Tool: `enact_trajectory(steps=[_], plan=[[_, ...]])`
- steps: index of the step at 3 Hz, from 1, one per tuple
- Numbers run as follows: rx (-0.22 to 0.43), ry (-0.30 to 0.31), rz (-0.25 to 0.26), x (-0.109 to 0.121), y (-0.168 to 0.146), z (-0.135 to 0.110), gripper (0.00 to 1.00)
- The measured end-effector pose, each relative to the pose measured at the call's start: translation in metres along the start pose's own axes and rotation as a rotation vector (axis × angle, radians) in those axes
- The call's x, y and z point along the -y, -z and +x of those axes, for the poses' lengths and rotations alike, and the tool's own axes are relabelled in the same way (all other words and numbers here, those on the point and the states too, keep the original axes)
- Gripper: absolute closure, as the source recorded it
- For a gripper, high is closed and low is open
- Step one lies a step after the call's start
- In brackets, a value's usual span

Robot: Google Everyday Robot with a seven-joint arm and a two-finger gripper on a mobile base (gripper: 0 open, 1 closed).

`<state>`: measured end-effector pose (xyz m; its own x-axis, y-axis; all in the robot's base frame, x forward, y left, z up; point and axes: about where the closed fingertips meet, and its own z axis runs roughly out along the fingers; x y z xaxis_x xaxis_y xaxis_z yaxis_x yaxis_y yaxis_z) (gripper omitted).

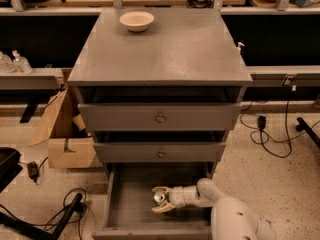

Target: Pick green can from bottom drawer and place on counter

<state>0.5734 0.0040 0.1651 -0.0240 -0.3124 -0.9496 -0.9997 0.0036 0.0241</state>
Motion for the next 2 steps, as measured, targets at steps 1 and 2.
enact_trajectory(steps=[1, 2], plan=[[0.0, 0.001, 0.0, 0.0, 0.001, -0.001, 1.0], [-0.004, 0.012, -0.005, -0.009, 0.014, -0.025, 1.0]])
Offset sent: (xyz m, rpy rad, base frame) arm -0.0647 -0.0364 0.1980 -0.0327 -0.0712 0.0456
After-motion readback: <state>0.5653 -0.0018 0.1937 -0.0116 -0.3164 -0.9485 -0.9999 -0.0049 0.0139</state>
